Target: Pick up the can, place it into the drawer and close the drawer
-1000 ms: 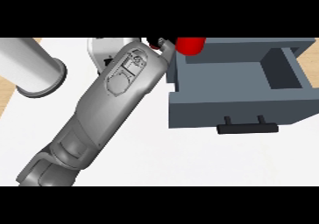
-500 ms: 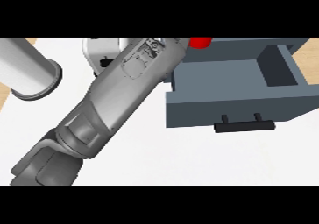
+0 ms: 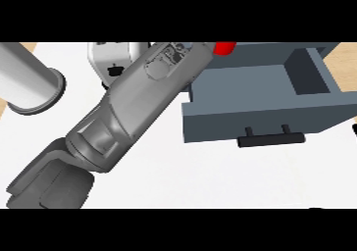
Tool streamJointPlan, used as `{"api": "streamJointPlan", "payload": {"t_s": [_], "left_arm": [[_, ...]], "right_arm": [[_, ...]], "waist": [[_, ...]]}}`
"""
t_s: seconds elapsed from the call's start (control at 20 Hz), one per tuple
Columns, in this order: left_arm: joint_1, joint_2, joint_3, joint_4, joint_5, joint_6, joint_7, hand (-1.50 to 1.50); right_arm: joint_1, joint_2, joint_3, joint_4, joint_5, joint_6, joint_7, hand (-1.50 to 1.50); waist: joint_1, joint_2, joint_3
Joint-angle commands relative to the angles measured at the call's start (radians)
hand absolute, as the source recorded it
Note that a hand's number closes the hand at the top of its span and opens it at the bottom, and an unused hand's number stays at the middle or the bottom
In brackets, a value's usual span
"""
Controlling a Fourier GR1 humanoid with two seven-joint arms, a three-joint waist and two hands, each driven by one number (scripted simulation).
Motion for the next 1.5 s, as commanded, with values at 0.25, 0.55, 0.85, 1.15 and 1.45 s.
{"api": "streamJointPlan", "payload": {"t_s": [0.25,0.55,0.85,1.15,1.45], "left_arm": [[0.028,0.000,-0.103,0.074,0.059,0.061,-0.099,1.50],[0.017,0.000,-0.152,0.119,0.088,0.068,-0.118,1.50],[0.033,0.000,-0.228,0.120,0.093,0.121,-0.108,-1.50],[0.070,0.000,-0.216,0.135,0.145,0.170,-0.154,-1.50],[0.091,0.000,-0.249,0.129,0.163,0.202,-0.187,-1.50]], "right_arm": [[-0.055,-0.026,-0.015,0.026,-0.015,-0.004,0.033,-1.50],[-0.093,-0.028,0.011,0.030,0.010,-0.013,0.044,-1.50],[-0.108,-0.022,0.015,0.042,0.028,-0.024,0.028,-1.50],[-0.119,-0.015,0.037,0.018,0.039,-0.031,0.039,-1.50],[-0.096,-0.019,0.030,0.013,0.027,-0.017,0.031,-1.50]], "waist": [[-0.019,0.005,0.000],[-0.042,0.013,0.001],[-0.052,0.012,0.001],[-0.066,0.019,0.000],[-0.060,0.015,0.000]]}}
